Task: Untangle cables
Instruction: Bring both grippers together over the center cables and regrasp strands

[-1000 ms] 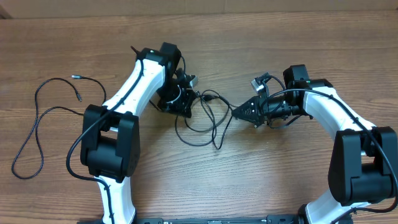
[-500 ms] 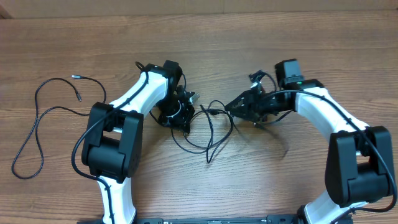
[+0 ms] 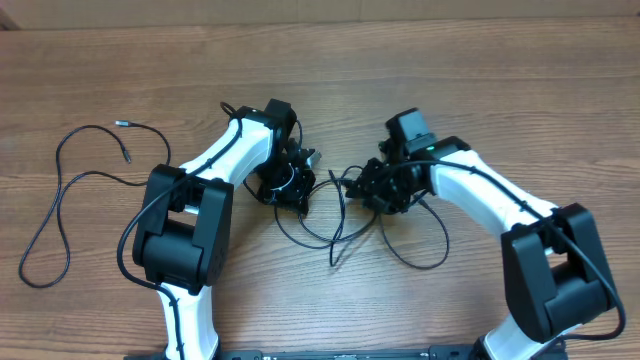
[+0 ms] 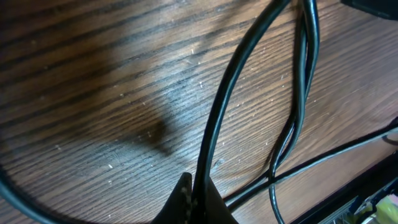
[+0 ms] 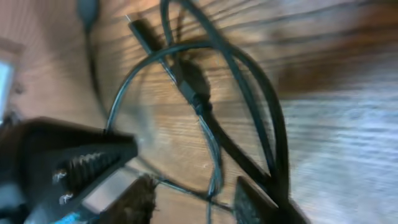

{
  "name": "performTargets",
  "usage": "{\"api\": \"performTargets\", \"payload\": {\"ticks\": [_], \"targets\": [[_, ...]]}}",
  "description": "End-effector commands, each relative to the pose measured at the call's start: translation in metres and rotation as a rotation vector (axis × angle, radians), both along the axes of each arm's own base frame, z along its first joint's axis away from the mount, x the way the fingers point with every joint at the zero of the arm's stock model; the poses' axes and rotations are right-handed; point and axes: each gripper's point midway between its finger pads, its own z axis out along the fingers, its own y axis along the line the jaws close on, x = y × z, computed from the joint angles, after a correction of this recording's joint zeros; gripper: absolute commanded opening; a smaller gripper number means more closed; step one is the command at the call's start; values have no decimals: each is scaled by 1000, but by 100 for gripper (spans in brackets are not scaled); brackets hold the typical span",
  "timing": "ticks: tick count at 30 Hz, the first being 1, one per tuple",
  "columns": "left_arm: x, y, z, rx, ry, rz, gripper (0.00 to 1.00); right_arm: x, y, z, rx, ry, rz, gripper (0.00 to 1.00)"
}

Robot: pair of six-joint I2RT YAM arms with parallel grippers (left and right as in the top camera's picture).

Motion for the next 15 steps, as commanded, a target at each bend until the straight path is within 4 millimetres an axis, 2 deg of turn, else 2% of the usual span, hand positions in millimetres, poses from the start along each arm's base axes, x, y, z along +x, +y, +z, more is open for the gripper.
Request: {"api": "performTargets", "payload": {"ticks": [1, 3, 8, 12, 15], "targets": [[-2, -2, 1, 3, 3, 8, 4, 22, -24, -12, -180, -50, -190, 46], [-2, -2, 1, 3, 3, 7, 4, 37, -24, -9, -182, -109, -235, 46], [-2, -2, 1, 3, 3, 7, 4, 50, -28, -7, -192, -139, -312, 45], [-2, -2, 1, 3, 3, 7, 4, 48, -25, -7, -178, -129, -310, 45], [-2, -2, 1, 2, 1, 7, 4, 38, -20, -8, -150, -80, -288, 45]]}}
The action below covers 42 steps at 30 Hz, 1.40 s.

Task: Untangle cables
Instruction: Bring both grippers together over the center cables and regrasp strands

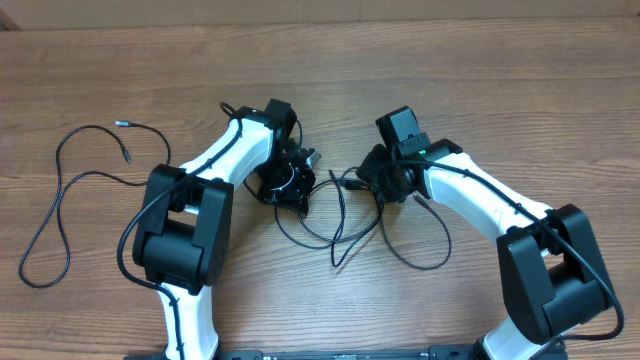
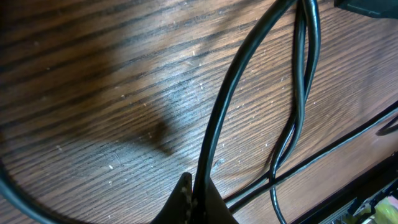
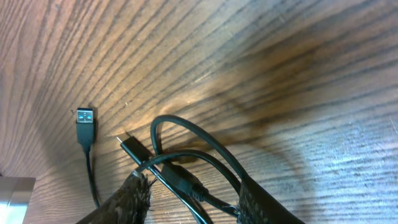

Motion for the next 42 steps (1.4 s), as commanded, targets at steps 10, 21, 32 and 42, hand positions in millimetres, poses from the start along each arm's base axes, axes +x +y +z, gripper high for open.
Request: {"api": "performTargets", "payload": {"ticks": [10, 21, 32, 42], "targets": [[0, -3, 1, -3, -9, 1, 4, -23, -5, -8, -15, 108, -12, 39], [3, -3, 0, -3, -23, 0, 4, -38, 5, 2, -46, -62, 666, 61], [7, -5, 0, -10, -41, 1, 4, -33, 13, 11, -183, -286, 1166, 50], [7, -5, 0, -10, -42, 0, 4, -4, 8, 11, -407, -381, 1205, 51]]}}
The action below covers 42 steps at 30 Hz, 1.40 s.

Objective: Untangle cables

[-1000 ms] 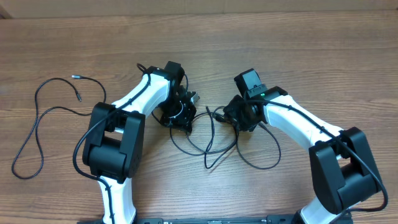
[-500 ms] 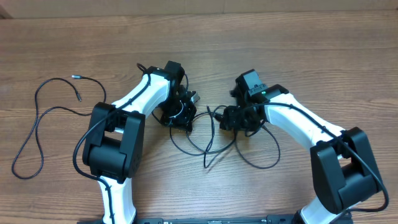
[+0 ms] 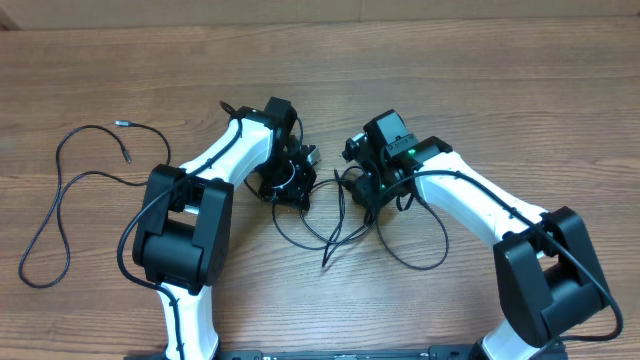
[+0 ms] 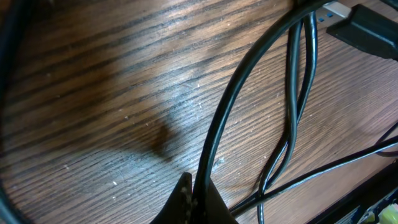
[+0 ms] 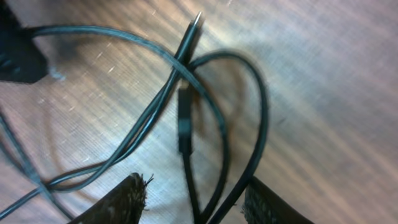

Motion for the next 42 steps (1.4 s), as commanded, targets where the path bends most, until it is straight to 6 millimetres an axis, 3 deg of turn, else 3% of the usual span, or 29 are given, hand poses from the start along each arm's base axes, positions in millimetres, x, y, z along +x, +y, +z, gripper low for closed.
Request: {"api": "performTargets", "payload": {"ticks": [1, 5, 14, 19, 27, 34, 40, 42], "targets": [[-1, -2, 1, 3, -3, 1, 4, 19, 1, 8, -31, -94, 27, 51], [-2, -2, 1, 3, -2, 1, 4, 24, 5, 10, -19, -116, 27, 54], [-1, -2, 1, 2, -3, 1, 4, -3, 23, 2, 9, -51, 95, 47], [-1, -2, 1, 2, -6, 1, 4, -2, 35, -1, 16, -103, 120, 46], [-1, -2, 1, 3, -4, 0, 4, 1, 16, -13, -103, -143, 89, 44], [-1, -2, 1, 3, -3, 0, 4, -12, 6, -28, -127, -113, 91, 41], [-1, -2, 1, 3, -4, 0, 4, -9, 8, -29, -113, -126, 73, 4], [-1, -2, 1, 3, -3, 0, 4, -3, 12, -26, -88, -141, 35, 4]]}}
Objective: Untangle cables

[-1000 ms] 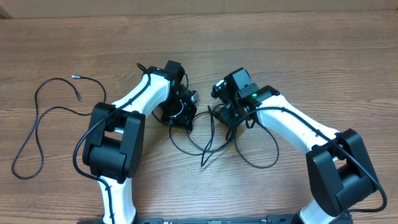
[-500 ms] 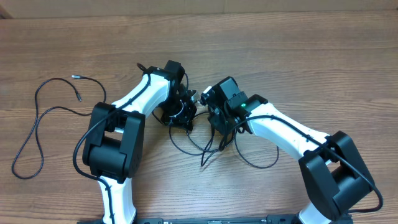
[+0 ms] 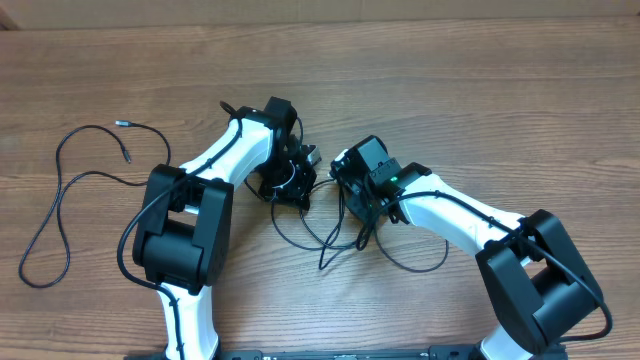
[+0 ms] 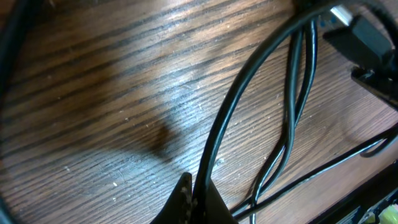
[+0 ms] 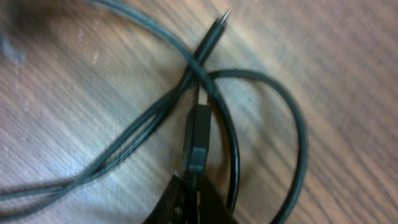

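A knot of black cables (image 3: 335, 215) lies at the table's middle between both arms. My left gripper (image 4: 194, 198) is shut on a thick black cable (image 4: 230, 112) that arcs up and to the right across the left wrist view. My right gripper (image 5: 189, 198) is shut on a black cable just behind its plug (image 5: 197, 140), which lies inside a loop (image 5: 292, 143) and across another connector tip (image 5: 214, 28). In the overhead view the left gripper (image 3: 298, 196) and right gripper (image 3: 358, 212) sit close together at the knot.
A separate thin black cable (image 3: 60, 190) snakes over the far left of the wooden table (image 3: 520, 90). A USB plug (image 4: 367, 37) shows at the upper right of the left wrist view.
My right gripper was open above the crossed cables; now it is shut on the cable behind the plug, and the arm has shifted left toward the left gripper. The left gripper still holds its cable.
Throughout, my left gripper stayed shut on the thick cable by the knot. My right gripper stood open at the right of the tangle, then further left over the plugs, then over a plug inside a loop, and now it is shut on that cable.
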{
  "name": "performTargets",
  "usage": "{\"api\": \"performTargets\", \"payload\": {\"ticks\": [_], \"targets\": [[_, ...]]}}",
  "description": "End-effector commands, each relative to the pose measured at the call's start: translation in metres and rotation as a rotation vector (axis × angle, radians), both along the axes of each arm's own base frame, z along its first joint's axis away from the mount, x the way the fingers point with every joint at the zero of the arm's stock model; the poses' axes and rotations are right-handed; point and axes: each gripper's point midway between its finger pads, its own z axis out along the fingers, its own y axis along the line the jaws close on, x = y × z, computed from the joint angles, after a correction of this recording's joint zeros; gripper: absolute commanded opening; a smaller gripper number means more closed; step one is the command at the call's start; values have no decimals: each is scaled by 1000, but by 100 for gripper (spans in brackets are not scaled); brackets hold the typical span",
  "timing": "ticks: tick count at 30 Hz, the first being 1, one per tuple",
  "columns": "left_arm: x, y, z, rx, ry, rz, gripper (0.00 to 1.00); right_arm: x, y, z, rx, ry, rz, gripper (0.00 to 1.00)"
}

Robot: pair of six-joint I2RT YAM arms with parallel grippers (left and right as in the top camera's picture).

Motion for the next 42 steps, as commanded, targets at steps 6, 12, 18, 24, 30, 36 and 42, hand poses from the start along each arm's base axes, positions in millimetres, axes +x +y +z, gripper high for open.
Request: {"api": "performTargets", "payload": {"ticks": [6, 12, 18, 24, 30, 36, 42], "targets": [[-2, -2, 1, 4, 0, 0, 4, 30, -1, 17, 85, -48, -166, 4], [-2, -1, 1, 7, -1, 0, 4, 50, -30, 19, 174, -13, -378, 4], [-2, -1, 1, 7, -1, -1, 4, 43, -32, 24, 364, 139, -314, 4], [-1, -2, 1, 5, -6, 0, 4, 13, -19, 54, 669, 304, -74, 4], [-1, -2, 1, 5, -6, 0, 4, 23, -32, 63, 740, 296, -118, 4], [-1, -2, 1, 6, -7, -1, 4, 45, -94, 20, 414, 245, -539, 4], [0, -2, 1, 5, -8, -1, 4, 41, -123, 7, 290, 254, -786, 4]]}}
